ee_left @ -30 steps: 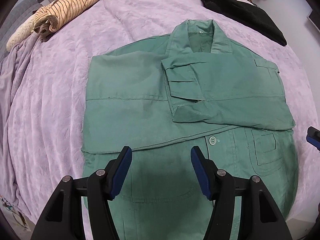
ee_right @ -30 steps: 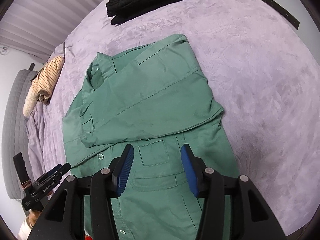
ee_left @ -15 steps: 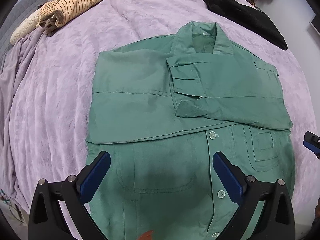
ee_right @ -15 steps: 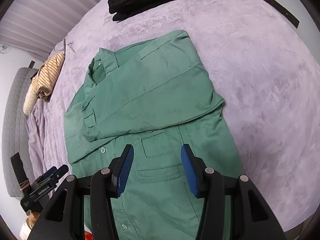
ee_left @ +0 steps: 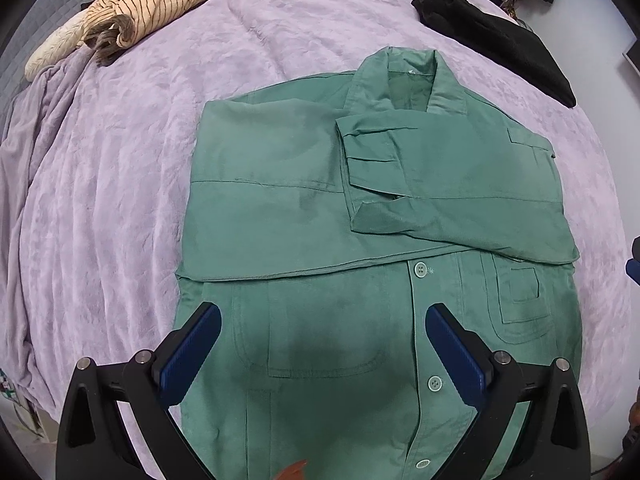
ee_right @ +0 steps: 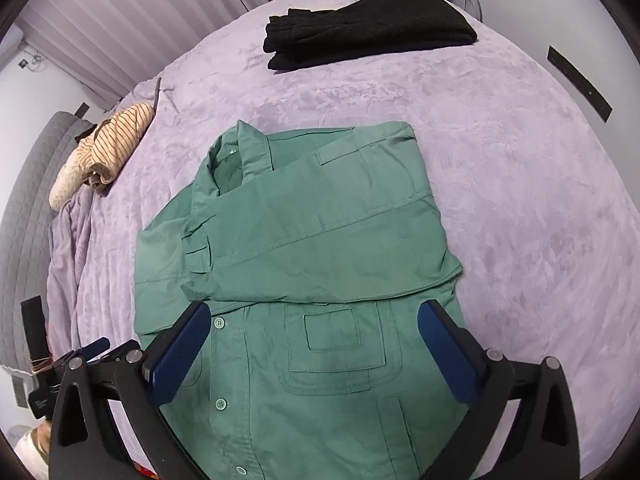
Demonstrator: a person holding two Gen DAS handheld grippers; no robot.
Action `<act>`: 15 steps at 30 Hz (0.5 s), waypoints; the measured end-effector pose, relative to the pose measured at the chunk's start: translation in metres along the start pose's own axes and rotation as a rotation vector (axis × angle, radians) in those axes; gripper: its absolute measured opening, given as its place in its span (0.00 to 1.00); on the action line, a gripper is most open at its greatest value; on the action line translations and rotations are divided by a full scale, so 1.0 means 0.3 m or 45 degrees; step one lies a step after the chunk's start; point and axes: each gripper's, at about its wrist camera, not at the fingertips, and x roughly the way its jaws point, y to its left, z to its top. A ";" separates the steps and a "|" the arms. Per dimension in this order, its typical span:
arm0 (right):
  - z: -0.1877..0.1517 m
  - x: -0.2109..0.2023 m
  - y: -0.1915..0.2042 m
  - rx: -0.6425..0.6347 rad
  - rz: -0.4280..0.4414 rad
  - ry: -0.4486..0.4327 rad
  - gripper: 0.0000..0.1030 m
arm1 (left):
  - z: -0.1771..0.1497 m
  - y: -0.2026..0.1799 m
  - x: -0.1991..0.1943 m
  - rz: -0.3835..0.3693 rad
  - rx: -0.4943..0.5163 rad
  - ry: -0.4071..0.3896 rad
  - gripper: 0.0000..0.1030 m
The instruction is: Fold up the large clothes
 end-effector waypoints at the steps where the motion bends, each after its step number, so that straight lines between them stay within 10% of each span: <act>1: 0.001 -0.006 0.003 -0.004 0.006 -0.002 1.00 | -0.001 -0.002 -0.003 0.001 0.002 0.001 1.00; 15: -0.004 -0.064 -0.014 0.062 0.084 0.073 1.00 | -0.029 0.045 -0.056 -0.008 -0.025 0.017 1.00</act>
